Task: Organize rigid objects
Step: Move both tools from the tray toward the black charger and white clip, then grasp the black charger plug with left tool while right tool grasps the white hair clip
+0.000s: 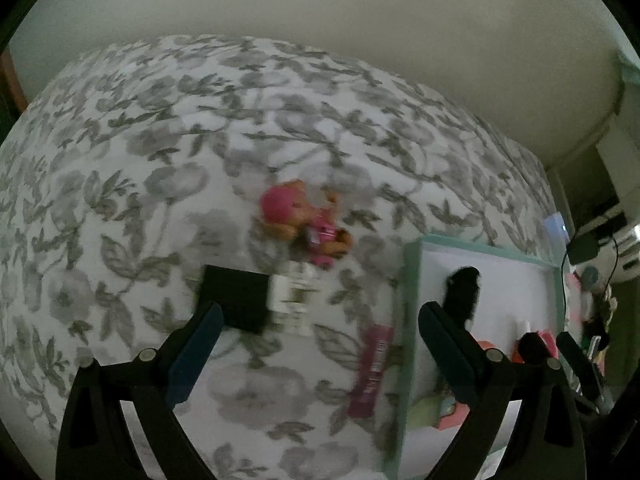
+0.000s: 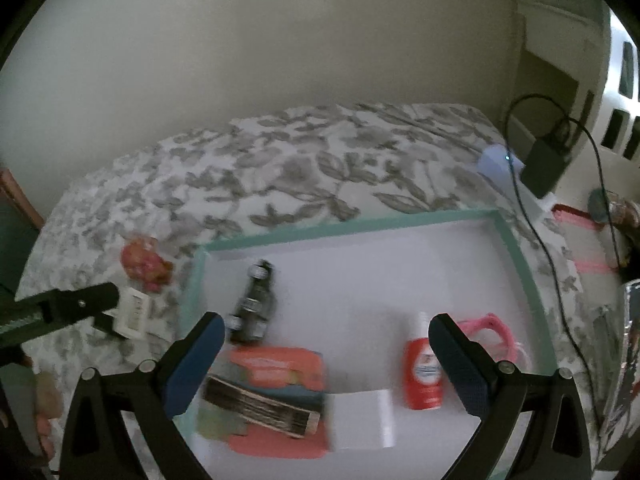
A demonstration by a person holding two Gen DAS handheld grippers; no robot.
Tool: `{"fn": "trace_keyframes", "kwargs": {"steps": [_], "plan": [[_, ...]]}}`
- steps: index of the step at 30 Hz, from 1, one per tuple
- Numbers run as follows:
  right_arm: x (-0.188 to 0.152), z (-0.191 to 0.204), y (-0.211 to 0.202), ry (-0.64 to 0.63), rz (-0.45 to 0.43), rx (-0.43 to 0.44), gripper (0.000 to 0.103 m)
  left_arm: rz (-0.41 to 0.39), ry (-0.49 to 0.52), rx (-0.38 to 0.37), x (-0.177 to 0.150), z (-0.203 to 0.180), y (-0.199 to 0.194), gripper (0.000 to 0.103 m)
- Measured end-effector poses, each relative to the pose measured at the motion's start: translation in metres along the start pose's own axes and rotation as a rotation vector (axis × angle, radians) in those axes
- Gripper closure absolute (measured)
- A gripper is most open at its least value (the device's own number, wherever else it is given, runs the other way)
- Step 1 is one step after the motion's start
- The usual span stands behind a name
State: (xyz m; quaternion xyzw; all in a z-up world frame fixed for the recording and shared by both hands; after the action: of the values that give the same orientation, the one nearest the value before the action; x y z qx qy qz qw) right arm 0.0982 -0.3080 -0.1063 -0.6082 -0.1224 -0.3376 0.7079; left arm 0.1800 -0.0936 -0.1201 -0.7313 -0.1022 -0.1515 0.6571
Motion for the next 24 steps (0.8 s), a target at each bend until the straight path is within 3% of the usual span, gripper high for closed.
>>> {"fn": "trace_keyframes", "kwargs": {"steps": [7, 12, 24], "plan": [[-0.001, 0.073, 0.015, -0.113, 0.028, 0.077, 0.0, 0.009, -0.073, 0.055, 0.011, 0.063, -0.002, 0.005], [-0.011, 0.114, 0.034, -0.196, 0.071, 0.098, 0.0, 0.043, -0.13, 0.042, 0.01, 0.094, 0.005, 0.005], [-0.014, 0.161, 0.067, -0.164, 0.113, 0.177, 0.004, 0.112, -0.186, 0.027, 0.004, 0.105, 0.036, 0.005]]}}
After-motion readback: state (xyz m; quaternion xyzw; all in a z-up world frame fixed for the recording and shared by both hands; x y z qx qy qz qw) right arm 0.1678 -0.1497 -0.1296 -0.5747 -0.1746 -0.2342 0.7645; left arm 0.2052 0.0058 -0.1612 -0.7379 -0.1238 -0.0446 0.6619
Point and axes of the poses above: each gripper's, at about its wrist camera, not at the fingertips, and y roughly the way its jaws point, z to its left, x to its top, the point moved 9 cm from there along y, roughly the way its jaws point, and after that the axes turned 7 degrees about x, right-handed, at the moved point
